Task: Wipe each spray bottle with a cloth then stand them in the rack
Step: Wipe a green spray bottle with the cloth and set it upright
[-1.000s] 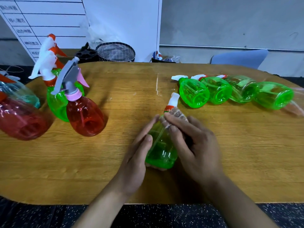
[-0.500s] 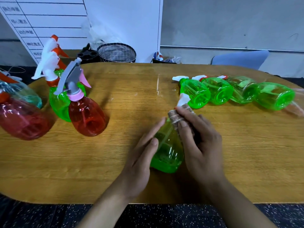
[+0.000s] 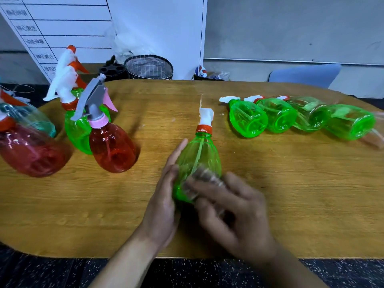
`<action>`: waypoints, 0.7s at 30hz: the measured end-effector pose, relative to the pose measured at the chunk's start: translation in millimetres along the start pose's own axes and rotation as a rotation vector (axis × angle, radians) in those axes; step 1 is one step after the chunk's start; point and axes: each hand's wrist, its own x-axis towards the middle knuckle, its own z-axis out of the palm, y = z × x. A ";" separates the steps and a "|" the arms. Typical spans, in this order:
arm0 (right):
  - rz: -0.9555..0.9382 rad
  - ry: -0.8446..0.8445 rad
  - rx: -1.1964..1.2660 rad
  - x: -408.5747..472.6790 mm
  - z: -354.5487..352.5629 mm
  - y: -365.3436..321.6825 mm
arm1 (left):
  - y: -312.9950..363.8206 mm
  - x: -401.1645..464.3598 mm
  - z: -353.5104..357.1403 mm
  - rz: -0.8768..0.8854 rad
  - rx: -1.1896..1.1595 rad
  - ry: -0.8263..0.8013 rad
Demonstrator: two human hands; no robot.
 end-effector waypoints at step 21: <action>0.595 0.390 0.529 16.3 13.2 12.2 | -2.9 1.5 2.7 0.010 0.100 -0.041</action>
